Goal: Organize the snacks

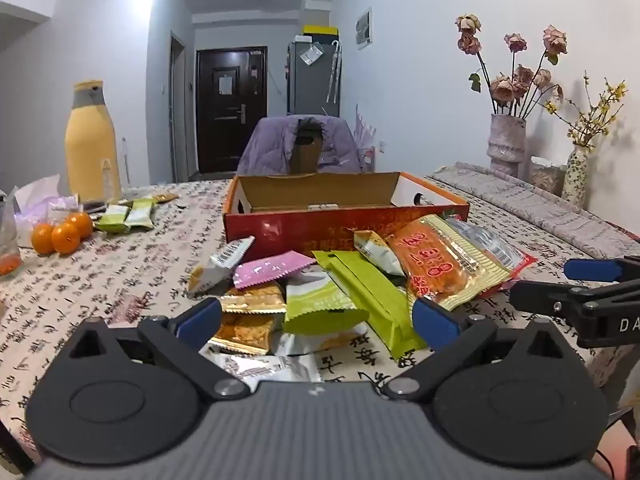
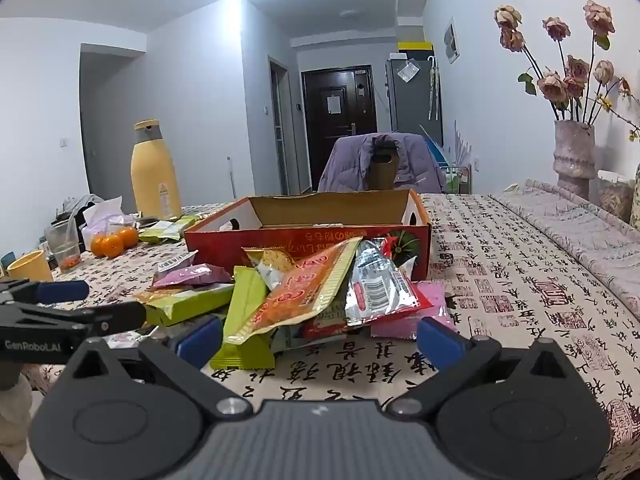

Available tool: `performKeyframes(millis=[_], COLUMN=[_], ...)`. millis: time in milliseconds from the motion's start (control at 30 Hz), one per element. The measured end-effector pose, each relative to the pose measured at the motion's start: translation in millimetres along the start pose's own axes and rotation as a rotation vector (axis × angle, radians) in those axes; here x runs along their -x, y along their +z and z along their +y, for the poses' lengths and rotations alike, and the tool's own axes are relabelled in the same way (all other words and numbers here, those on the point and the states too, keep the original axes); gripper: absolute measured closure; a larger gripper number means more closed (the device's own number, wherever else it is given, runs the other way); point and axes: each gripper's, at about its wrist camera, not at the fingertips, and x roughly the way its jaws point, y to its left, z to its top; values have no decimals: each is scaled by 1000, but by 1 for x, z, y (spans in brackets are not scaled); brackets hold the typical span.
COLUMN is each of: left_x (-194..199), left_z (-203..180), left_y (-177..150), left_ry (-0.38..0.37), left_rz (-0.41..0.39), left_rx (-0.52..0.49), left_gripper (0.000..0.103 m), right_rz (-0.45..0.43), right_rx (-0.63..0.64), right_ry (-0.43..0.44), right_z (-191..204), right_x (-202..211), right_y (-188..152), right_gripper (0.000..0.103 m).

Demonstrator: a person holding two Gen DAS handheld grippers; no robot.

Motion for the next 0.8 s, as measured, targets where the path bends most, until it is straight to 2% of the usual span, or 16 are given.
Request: performKeyframes(millis=[33,133,167,433,800], left_x=[0,2,0,-5,-4], left_z=[1,0,-4,7,7], left_y=[1,0,1,-2,-4], left_ry=[-4,12,-2,-4,-16], left_rz=[16,-2,21,15,4], left_rx=[24,15,-1,45,51], left_gripper=[0,0,0,0,0], right_rz=[-7,-9,-7,-3,0], right_rx=[4,0,-2,18,19], right_ry=[-2,-3,-3,-14,-20], right_z=[1,1,0,4,4], right_x=[0,0,0,-4,-6], right_y=[-1,-2,-3,0,1], right_gripper=[0,0,0,0,0])
